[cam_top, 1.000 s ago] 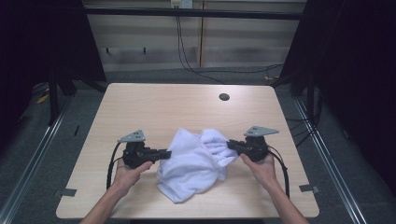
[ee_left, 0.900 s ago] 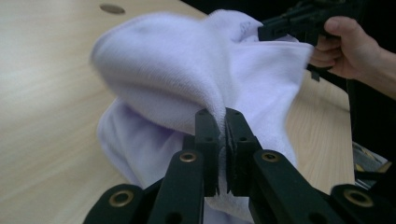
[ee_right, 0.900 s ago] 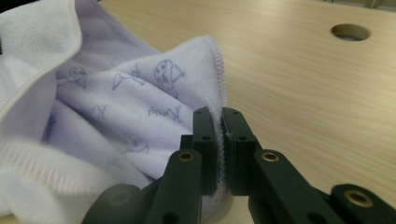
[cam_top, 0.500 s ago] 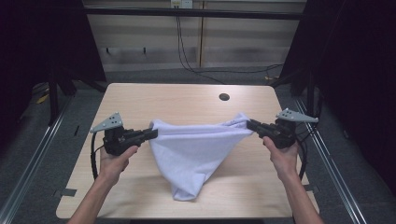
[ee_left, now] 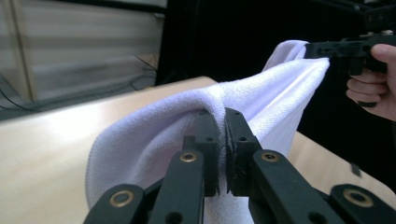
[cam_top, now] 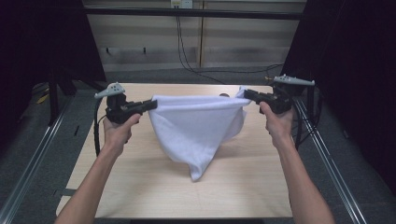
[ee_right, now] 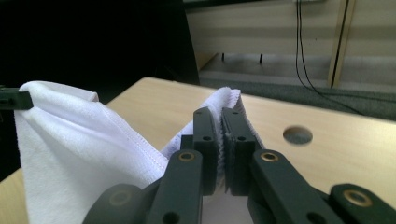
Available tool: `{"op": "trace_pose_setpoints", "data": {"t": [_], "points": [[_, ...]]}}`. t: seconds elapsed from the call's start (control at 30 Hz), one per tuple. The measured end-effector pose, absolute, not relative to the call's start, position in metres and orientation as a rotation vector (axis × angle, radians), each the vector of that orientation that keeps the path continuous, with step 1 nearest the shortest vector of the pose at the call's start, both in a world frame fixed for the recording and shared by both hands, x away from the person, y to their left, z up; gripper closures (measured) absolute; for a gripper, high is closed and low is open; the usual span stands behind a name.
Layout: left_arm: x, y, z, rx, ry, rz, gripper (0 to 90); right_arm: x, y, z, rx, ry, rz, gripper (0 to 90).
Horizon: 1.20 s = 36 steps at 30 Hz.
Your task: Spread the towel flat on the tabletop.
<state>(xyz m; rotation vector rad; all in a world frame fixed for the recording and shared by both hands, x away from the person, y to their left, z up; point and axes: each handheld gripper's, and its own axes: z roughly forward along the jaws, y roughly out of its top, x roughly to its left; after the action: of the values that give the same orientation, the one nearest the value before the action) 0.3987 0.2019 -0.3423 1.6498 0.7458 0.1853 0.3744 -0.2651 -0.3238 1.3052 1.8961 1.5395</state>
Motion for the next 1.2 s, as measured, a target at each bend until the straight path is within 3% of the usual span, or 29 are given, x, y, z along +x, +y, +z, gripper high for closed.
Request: {"op": "trace_pose_setpoints", "data": {"t": [0.2, 0.3, 0.43, 0.57, 0.6, 0.67, 0.83, 0.97, 1.03, 1.2], "points": [[0.408, 0.206, -0.297, 1.613, 0.704, 0.252, 86.1, 0.398, -0.261, -0.277, 1.218, 1.849, 1.557, 85.4], [0.399, 0.205, -0.252, 1.592, 0.626, 0.365, 86.1, 0.401, -0.260, -0.247, 1.155, 1.798, 1.566, 85.4], [0.370, 0.201, -0.248, 1.630, 0.533, 0.416, 86.1, 0.384, -0.261, -0.231, 1.071, 1.739, 1.621, 85.6], [0.348, 0.201, -0.307, 1.723, 0.537, 0.290, 85.9, 0.358, -0.265, -0.280, 1.095, 1.858, 1.545, 85.6], [0.348, 0.201, -0.307, 1.723, 0.537, 0.290, 85.9, 0.358, -0.265, -0.280, 1.095, 1.858, 1.545, 85.6], [0.332, 0.197, -0.367, 1.772, 0.576, 0.134, 85.8, 0.337, -0.271, -0.341, 1.153, 1.994, 1.471, 85.7], [0.309, 0.178, -0.433, 1.877, 0.592, -0.075, 84.4, 0.307, -0.288, -0.419, 1.292, 2.074, 1.446, 85.9], [0.299, 0.175, -0.445, 1.866, 0.601, -0.167, 74.0, 0.290, -0.302, -0.457, 1.365, 2.141, 1.350, 86.0], [0.299, 0.181, -0.441, 1.861, 0.597, -0.121, 68.1, 0.288, -0.309, -0.461, 1.385, 2.137, 1.325, 86.0], [0.310, 0.208, -0.444, 1.779, 0.691, -0.091, 63.3, 0.288, -0.329, -0.470, 1.438, 2.093, 1.217, 85.7]]}}
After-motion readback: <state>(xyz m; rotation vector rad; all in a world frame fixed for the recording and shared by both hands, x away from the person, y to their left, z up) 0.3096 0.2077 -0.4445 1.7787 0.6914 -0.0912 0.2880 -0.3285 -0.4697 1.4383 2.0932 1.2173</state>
